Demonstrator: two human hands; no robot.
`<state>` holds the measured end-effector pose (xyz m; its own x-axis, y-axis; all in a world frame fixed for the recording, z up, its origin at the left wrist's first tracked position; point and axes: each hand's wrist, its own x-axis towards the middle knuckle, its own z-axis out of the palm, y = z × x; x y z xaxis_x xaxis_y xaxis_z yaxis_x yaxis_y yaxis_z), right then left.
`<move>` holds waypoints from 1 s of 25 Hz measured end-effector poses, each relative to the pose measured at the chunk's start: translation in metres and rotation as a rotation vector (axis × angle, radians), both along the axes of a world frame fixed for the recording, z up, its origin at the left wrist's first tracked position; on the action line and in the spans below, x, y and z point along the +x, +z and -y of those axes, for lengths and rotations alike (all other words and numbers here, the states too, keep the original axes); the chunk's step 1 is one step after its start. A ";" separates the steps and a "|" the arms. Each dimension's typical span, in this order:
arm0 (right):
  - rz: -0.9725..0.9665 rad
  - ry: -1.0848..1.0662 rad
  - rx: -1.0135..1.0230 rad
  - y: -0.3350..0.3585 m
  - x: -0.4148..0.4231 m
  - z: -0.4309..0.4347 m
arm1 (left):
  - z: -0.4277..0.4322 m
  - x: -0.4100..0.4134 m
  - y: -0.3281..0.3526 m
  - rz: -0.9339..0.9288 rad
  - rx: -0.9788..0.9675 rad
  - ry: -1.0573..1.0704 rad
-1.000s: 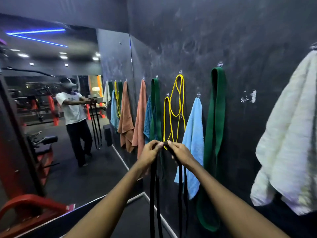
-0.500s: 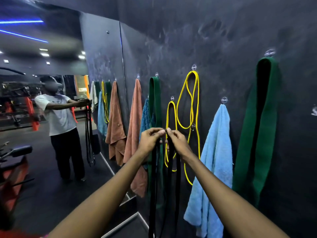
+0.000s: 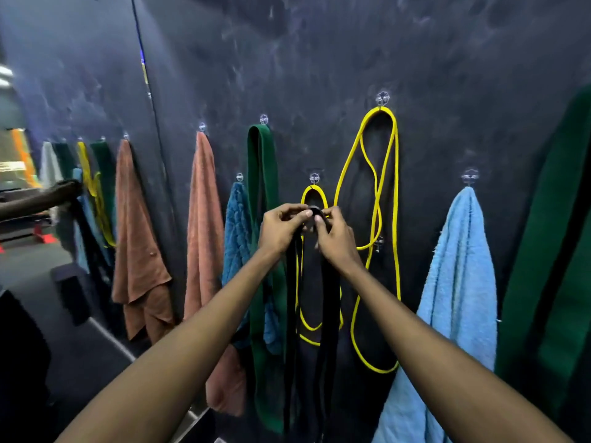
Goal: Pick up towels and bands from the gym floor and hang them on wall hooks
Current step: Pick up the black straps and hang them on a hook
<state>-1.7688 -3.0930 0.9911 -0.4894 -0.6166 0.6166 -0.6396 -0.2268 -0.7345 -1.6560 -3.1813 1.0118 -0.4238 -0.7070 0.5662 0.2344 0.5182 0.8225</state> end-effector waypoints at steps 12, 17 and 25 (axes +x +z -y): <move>-0.284 -0.295 0.048 0.005 -0.034 0.025 | 0.043 -0.048 -0.002 0.046 -0.101 -0.136; -0.324 -0.447 0.100 -0.037 -0.055 -0.017 | 0.007 -0.073 -0.034 0.095 -0.126 -0.208; -0.492 -0.633 -0.016 -0.052 -0.067 -0.047 | -0.026 -0.084 -0.054 -0.006 -0.291 -0.169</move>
